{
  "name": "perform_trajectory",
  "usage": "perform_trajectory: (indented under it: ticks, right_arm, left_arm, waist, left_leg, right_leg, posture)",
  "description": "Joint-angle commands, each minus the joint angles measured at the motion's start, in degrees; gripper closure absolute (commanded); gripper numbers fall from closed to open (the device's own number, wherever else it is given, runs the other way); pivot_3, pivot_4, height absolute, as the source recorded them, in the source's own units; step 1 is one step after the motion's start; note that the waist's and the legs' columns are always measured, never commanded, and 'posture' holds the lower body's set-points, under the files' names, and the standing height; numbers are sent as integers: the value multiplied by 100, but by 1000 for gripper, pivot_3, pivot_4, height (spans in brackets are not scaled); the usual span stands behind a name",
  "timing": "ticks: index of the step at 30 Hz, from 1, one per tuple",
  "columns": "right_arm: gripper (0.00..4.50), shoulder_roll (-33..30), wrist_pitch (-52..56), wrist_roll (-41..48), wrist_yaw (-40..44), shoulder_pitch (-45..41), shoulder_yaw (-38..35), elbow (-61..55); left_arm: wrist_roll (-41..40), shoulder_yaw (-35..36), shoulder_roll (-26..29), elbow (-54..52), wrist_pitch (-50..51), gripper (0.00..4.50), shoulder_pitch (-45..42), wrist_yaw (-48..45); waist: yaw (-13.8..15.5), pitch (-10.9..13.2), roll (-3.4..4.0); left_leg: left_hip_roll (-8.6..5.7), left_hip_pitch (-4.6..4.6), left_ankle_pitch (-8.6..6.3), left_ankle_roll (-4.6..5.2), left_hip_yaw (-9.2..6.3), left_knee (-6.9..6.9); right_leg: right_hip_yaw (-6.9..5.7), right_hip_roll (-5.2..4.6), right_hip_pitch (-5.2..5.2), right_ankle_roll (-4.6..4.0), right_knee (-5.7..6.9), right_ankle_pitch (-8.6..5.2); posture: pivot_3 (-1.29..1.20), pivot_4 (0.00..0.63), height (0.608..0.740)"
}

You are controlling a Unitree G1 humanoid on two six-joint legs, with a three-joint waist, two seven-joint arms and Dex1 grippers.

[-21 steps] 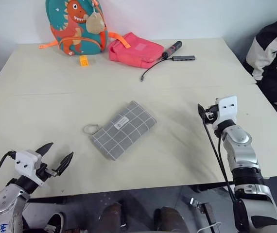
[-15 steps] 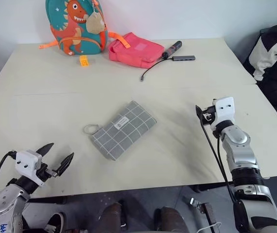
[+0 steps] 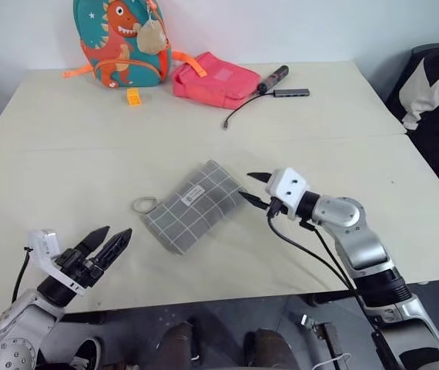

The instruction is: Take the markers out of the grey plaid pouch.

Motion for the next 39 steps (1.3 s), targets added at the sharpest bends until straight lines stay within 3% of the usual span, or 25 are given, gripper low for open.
perform_trajectory:
  ticks: [1, 2, 3, 6, 14, 20, 28, 39]
  right_arm:
    - [3931, 170, -429, -640, -592, -394, 122, 383]
    - [4355, 224, -521, -719, -682, -484, 140, 542]
    - [4467, 272, -615, -908, -887, -622, 178, 773]
    - [4467, 326, -918, -1367, -1287, -939, 289, 1370]
    - [4467, 451, -1387, -1426, -1036, -722, 512, 1646]
    - [4467, 495, -1428, -1968, -1147, -544, 868, 1711]
    - [4467, 570, -980, -1693, -1041, -478, 596, 1541]
    - [4467, 575, -889, -1638, -939, -379, 584, 1358]
  left_arm:
    - [-341, 8, -8, -185, 319, 0, 70, 284]
    - [-347, -26, 10, -199, 387, 0, 71, 340]
    - [-436, -47, -45, -231, 419, 0, 34, 425]
    - [-824, -200, -79, -321, 764, 0, -122, 815]
    - [-2114, -468, -242, -276, 1217, 0, -339, 1860]
    - [-1960, -837, -283, -209, 1258, 0, -460, 2190]
    - [-2968, -1137, -741, -49, 1082, 0, -716, 3103]
    - [-3028, -1279, -1080, 551, 745, 0, -1358, 3788]
  waist:
    - [-7, 0, 0]
    - [0, 0, 0]
    - [1, 0, 0]
    - [2, 0, 0]
    - [-13, 0, -1]
    - [-16, -1, -1]
    - [15, -1, -2]
    - [18, -2, -3]
  left_leg:
    - [0, 0, 0, 0, 0, 2]
    - [0, 0, 0, -2, 1, 2]
    - [0, 0, 0, -2, 0, 1]
    - [0, -1, 0, -4, -1, 1]
    - [1, -1, 4, -2, -2, 2]
    - [2, 0, 4, -2, -3, 5]
    - [-1, 3, 4, -3, -9, 14]
    - [-1, 2, 5, -2, -12, 20]
  right_leg:
    - [1, 0, -1, 0, 0, 0]
    - [2, 1, -1, 0, 0, 0]
    - [1, 2, -2, -1, 0, -1]
    - [1, 3, -2, -2, 0, -1]
    - [3, 6, 1, -2, 0, -1]
    - [3, 9, 3, -3, 1, -2]
    - [2, 8, 13, -3, -1, -2]
    - [0, 12, 19, -3, -1, -2]
  posture:
    - [0, 150, 740]
    - [0, 150, 740]
    - [0, 150, 740]
    - [0, 150, 740]
    - [0, 150, 740]
    - [0, 150, 740]
    - [0, 150, 740]
    - [0, 150, 740]
